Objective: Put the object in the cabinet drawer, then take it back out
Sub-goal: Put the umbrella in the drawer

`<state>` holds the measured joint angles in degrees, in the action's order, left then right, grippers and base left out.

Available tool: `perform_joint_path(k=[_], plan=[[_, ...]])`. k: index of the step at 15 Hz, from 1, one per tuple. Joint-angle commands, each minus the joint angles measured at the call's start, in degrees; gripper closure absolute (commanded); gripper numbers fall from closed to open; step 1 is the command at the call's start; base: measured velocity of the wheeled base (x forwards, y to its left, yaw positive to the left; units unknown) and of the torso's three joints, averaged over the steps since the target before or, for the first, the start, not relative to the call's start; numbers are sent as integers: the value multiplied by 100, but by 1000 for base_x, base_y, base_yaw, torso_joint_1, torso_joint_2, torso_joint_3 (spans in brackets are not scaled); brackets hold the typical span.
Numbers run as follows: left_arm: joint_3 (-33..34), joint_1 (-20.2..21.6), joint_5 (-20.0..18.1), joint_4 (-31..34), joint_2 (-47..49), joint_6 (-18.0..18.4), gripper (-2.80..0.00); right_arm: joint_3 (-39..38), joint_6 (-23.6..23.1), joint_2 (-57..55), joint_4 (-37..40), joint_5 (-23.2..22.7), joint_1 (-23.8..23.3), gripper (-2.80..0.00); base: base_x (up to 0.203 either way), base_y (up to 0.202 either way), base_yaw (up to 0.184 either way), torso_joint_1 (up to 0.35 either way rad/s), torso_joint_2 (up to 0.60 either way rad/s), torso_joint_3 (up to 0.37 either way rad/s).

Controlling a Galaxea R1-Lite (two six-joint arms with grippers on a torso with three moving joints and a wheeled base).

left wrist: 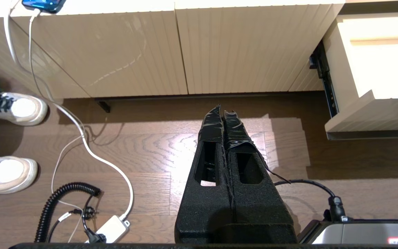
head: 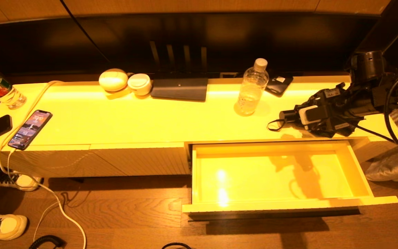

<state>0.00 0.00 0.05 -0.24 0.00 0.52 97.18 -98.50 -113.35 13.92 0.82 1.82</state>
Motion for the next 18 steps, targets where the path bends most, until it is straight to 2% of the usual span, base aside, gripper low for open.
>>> perform_joint_path(k=[1, 4, 10, 11, 14, 18], plan=[[9, 0, 4, -2, 0, 0, 0, 306, 98, -340, 5, 32, 119, -280, 0, 0, 0, 0, 0, 0], [9, 0, 4, -2, 0, 0, 0, 738, 146, -584, 5, 88, 154, -280, 0, 0, 0, 0, 0, 0], [9, 0, 4, -2, 0, 0, 0, 1014, 314, -707, 9, 302, 199, -280, 0, 0, 0, 0, 0, 0], [9, 0, 4, -2, 0, 0, 0, 1014, 314, -672, 47, 304, 196, 0, 0, 0, 0, 0, 0, 0], [9, 0, 4, 7, 0, 0, 0, 1143, 426, -646, 311, 625, 238, 0, 0, 0, 0, 0, 0, 0], [9, 0, 4, -2, 0, 0, 0, 1133, 428, -566, 461, 647, 232, 0, 0, 0, 0, 0, 0, 0]])
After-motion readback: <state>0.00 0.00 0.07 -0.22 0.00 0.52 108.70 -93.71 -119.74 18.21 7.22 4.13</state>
